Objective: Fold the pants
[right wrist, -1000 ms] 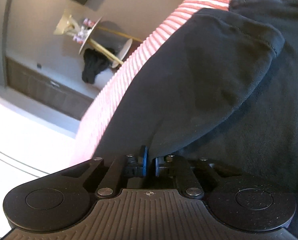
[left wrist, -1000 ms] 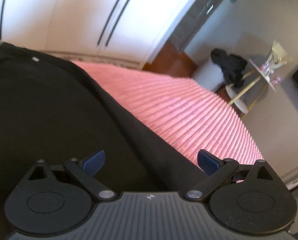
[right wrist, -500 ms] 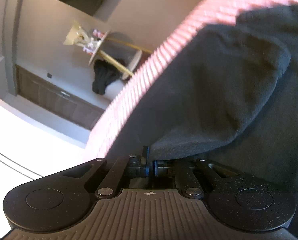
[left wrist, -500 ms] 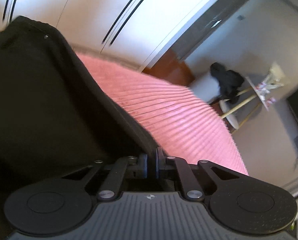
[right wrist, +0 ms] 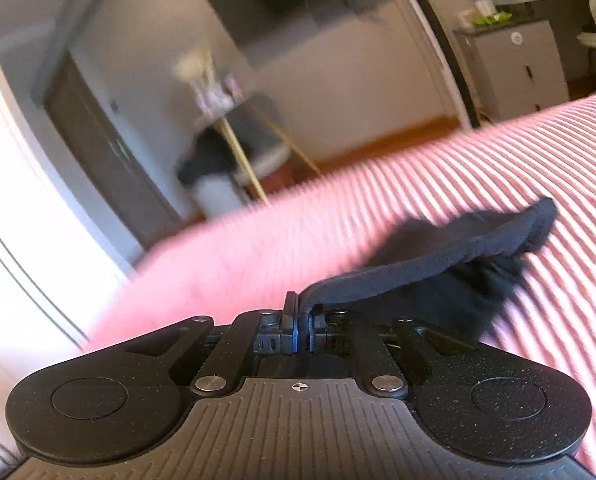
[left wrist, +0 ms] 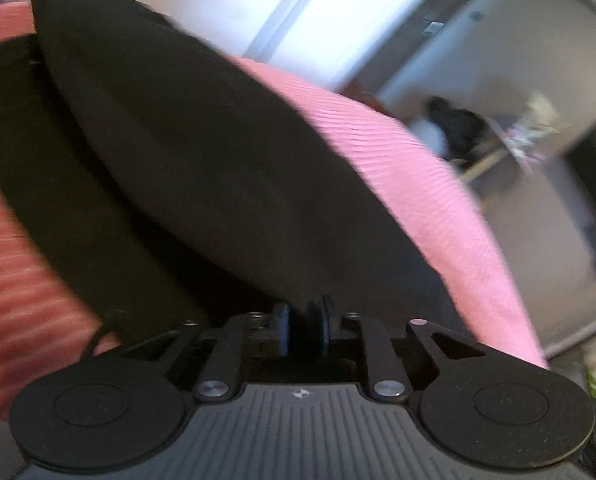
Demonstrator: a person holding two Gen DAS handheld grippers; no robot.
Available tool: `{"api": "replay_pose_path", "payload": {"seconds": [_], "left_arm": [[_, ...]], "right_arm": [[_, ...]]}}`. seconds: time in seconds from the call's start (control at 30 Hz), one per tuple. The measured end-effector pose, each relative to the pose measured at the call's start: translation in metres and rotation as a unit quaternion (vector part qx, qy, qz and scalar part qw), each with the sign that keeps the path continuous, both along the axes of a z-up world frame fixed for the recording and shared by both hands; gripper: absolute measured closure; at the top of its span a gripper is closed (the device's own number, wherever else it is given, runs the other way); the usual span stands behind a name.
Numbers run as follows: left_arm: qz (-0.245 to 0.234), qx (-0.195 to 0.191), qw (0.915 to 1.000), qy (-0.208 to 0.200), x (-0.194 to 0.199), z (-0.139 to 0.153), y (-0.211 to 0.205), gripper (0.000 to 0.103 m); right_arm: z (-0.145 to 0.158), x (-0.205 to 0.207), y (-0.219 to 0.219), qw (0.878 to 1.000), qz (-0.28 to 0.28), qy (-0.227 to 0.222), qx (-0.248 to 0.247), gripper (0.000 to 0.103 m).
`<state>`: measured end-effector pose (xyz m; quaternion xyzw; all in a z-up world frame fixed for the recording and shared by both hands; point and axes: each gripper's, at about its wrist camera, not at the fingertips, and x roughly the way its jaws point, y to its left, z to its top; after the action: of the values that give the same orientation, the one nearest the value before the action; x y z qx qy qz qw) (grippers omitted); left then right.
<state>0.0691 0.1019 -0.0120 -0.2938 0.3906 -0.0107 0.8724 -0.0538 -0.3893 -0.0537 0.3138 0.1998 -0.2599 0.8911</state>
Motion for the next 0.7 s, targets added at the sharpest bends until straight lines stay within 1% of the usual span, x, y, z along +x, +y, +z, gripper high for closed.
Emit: {"api": "replay_pose_path", "payload": {"seconds": [0.03, 0.07, 0.1, 0.13, 0.17, 0.2, 0.23, 0.27, 0.3, 0.33, 0.4, 0.47, 0.5, 0.63, 0.67, 0.7], "left_arm": [[0.022, 0.017, 0.9996, -0.002, -0.003, 0.003, 0.011, 0.079], [0.038, 0.030, 0.9988, -0.012, -0.005, 0.007, 0.023, 0.064], [0.055, 0.045, 0.9972, -0.026, -0.006, 0.011, 0.035, 0.051], [0.069, 0.059, 0.9952, -0.037, -0.005, 0.014, 0.047, 0.025], [0.085, 0.073, 0.9926, -0.048, -0.002, 0.016, 0.063, 0.016], [0.099, 0.080, 0.9905, -0.052, 0.000, 0.015, 0.076, 0.016], [0.109, 0.081, 0.9894, -0.050, 0.007, 0.012, 0.090, 0.016], [0.117, 0.070, 0.9897, -0.043, 0.010, 0.007, 0.107, 0.016], [0.122, 0.048, 0.9909, -0.032, 0.019, -0.001, 0.125, 0.016], [0.133, 0.022, 0.9907, -0.017, 0.016, -0.007, 0.152, 0.016], [0.154, -0.029, 0.9877, 0.002, 0.027, -0.023, 0.187, 0.020], [0.165, -0.058, 0.9845, 0.001, 0.039, -0.032, 0.207, 0.021], [0.165, -0.064, 0.9841, -0.007, 0.047, -0.033, 0.213, 0.021], [0.163, -0.032, 0.9859, -0.017, 0.082, -0.028, 0.225, 0.022], [0.162, -0.027, 0.9864, -0.011, 0.090, -0.028, 0.227, 0.031], [0.161, -0.021, 0.9867, -0.011, 0.090, -0.029, 0.228, 0.043]], "right_arm": [[-0.005, -0.001, 0.001, 1.000, 0.002, 0.011, 0.001, 0.095], [-0.009, 0.000, 0.001, 1.000, 0.001, 0.019, 0.004, 0.095], [-0.013, 0.001, 0.001, 1.000, -0.002, 0.026, 0.006, 0.093], [-0.016, 0.003, -0.001, 0.999, -0.005, 0.032, 0.014, 0.088], [-0.020, 0.002, -0.004, 0.999, -0.009, 0.033, 0.027, 0.087], [-0.023, 0.003, -0.007, 0.998, -0.013, 0.031, 0.044, 0.085], [-0.027, 0.003, -0.012, 0.997, -0.018, 0.028, 0.066, 0.080], [-0.033, 0.000, -0.015, 0.996, -0.021, 0.025, 0.084, 0.077], [-0.037, -0.002, -0.020, 0.994, -0.028, 0.022, 0.103, 0.075], [-0.042, -0.004, -0.023, 0.992, -0.033, 0.017, 0.119, 0.075], [-0.051, -0.010, -0.030, 0.988, -0.040, 0.006, 0.148, 0.075], [-0.057, -0.011, -0.034, 0.984, -0.046, -0.003, 0.172, 0.075], [-0.059, -0.013, -0.036, 0.983, -0.047, -0.004, 0.177, 0.075], [-0.061, -0.006, -0.040, 0.982, -0.044, -0.004, 0.184, 0.076], [-0.062, -0.004, -0.041, 0.981, -0.043, -0.003, 0.187, 0.079], [-0.062, -0.001, -0.043, 0.981, -0.042, -0.002, 0.189, 0.087]]}}
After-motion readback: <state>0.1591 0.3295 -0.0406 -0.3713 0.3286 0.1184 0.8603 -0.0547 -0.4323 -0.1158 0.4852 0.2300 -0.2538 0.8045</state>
